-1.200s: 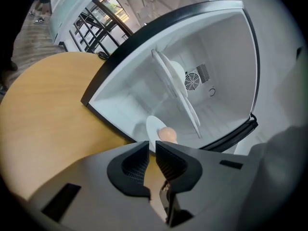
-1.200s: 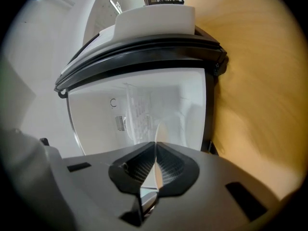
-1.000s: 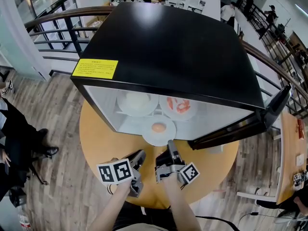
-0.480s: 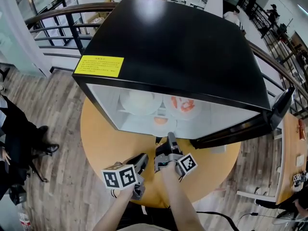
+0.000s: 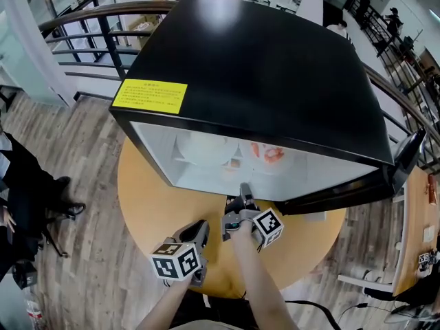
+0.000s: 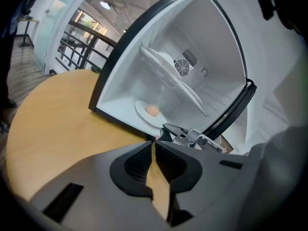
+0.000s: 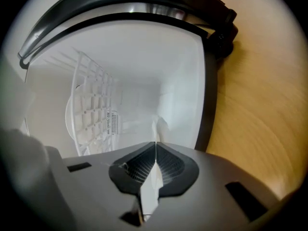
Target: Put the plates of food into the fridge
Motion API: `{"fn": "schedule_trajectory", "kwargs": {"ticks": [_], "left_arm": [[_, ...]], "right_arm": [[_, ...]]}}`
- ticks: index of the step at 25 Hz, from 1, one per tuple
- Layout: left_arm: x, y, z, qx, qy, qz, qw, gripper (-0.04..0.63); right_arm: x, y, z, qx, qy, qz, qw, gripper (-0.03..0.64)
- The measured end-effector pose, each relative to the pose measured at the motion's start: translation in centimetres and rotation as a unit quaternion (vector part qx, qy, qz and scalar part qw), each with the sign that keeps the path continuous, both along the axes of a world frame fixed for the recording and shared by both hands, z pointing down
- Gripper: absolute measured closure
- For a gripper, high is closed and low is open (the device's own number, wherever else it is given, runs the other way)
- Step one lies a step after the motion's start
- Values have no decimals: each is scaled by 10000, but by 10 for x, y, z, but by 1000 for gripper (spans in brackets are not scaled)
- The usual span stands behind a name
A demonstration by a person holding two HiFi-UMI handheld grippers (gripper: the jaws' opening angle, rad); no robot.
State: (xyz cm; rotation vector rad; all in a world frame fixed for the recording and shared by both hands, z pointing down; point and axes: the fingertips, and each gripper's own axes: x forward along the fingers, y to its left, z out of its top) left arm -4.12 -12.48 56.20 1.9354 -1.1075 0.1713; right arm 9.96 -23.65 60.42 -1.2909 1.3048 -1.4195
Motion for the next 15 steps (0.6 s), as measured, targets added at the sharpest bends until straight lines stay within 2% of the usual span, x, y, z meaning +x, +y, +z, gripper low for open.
{"fn": "schedule_trajectory", "kwargs": {"ticks": [3,6,9,11,12,15], "left_arm": [[-12,-3,-2,307,-183,-281,9990,571],[-18,-3,-1,464,-399,-349,9975,571],[-17,-2,1,506,-525,-298,9969,571],[-16,-2,0,521,-525,-290,9968,571],[-16,-2,-1,536,-526,-293,9967,571],[-18,-3,-4,669,-625,-314,9953,572]], "right_arm": [[1,-2,0,-125,161,-3,9998,598],[3,-6,0,-374,393,23,9985,598],[2,-9,0,-707,1169,-202,9904,597],[1,-8,0,-921,2014,-473,9740,583],[1,-7,-1,-999,2519,-595,9607,569],[3,-4,-8,-987,4091,-840,9032,549]]}}
